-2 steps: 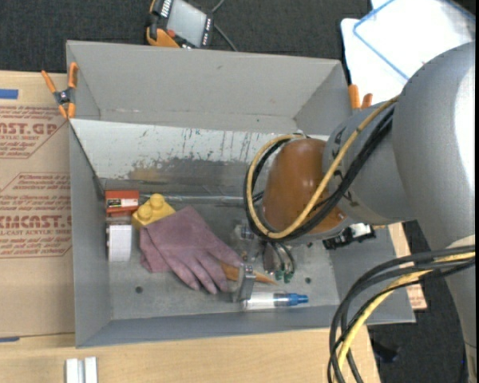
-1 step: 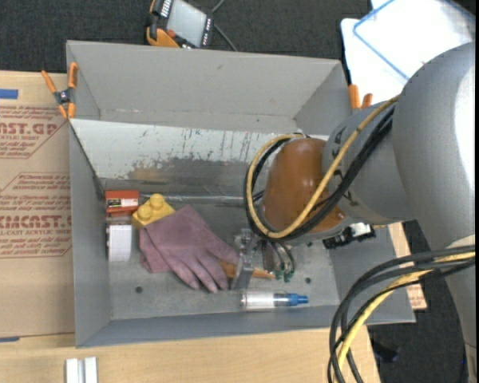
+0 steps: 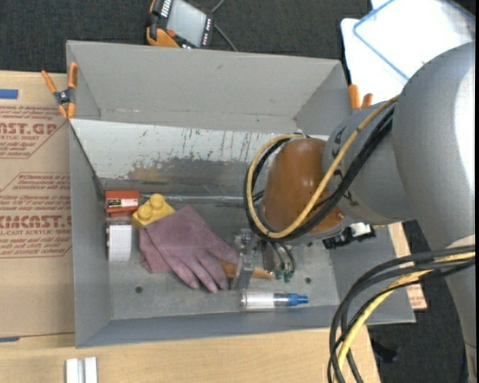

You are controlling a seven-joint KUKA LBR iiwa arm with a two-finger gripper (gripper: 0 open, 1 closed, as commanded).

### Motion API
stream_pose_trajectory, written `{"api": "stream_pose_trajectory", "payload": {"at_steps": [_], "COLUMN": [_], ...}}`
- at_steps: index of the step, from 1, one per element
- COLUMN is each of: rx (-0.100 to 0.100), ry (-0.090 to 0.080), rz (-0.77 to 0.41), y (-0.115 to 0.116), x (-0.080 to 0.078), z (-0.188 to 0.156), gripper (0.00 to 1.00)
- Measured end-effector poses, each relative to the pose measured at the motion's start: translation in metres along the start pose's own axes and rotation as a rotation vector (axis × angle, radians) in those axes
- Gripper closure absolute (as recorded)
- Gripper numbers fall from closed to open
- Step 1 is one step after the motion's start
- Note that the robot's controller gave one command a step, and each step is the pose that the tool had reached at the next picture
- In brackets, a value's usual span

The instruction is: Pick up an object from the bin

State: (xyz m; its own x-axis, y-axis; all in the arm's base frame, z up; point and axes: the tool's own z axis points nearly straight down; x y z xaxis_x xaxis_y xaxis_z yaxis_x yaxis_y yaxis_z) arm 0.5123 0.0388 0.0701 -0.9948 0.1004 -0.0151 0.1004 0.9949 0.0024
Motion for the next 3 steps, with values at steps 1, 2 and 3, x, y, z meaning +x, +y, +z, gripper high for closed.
{"api": "stream_pose_trajectory", "payload": {"at_steps": [1, 2, 3], "rx": [0.000, -0.002, 0.002], "ry": [-0.001, -0.002, 0.017], "rz": [-0.011, -0.022, -0.009], "y": [0.002, 0.013, 0.015], "x": [0.001, 0.003, 0.011], "z": [-0.024, -0.118, -0.085], "gripper": [1.00, 1.00, 1.00]}}
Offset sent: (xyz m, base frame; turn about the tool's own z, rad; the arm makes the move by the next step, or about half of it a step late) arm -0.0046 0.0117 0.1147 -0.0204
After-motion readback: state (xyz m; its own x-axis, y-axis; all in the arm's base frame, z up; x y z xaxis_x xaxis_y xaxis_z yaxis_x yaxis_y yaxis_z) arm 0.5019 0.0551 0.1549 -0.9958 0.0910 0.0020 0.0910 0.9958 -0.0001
